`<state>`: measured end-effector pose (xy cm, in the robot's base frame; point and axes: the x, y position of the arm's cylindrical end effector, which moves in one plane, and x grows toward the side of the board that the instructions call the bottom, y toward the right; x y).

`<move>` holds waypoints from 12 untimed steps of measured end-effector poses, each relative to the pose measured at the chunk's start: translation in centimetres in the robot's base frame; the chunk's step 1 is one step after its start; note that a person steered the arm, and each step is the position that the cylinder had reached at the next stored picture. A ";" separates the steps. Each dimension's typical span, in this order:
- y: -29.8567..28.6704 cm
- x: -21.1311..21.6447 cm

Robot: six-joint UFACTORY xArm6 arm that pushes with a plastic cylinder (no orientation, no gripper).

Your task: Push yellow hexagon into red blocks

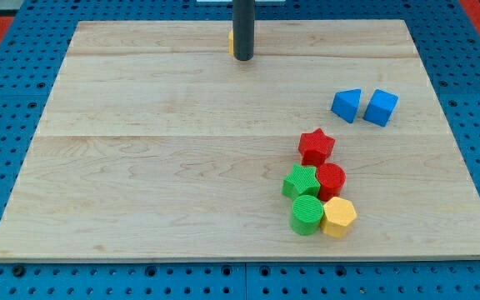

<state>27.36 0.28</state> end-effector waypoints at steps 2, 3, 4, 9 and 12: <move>0.2 2.0; 1.7 8.4; 5.9 10.8; 16.5 28.4; 9.9 33.1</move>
<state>60.45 10.18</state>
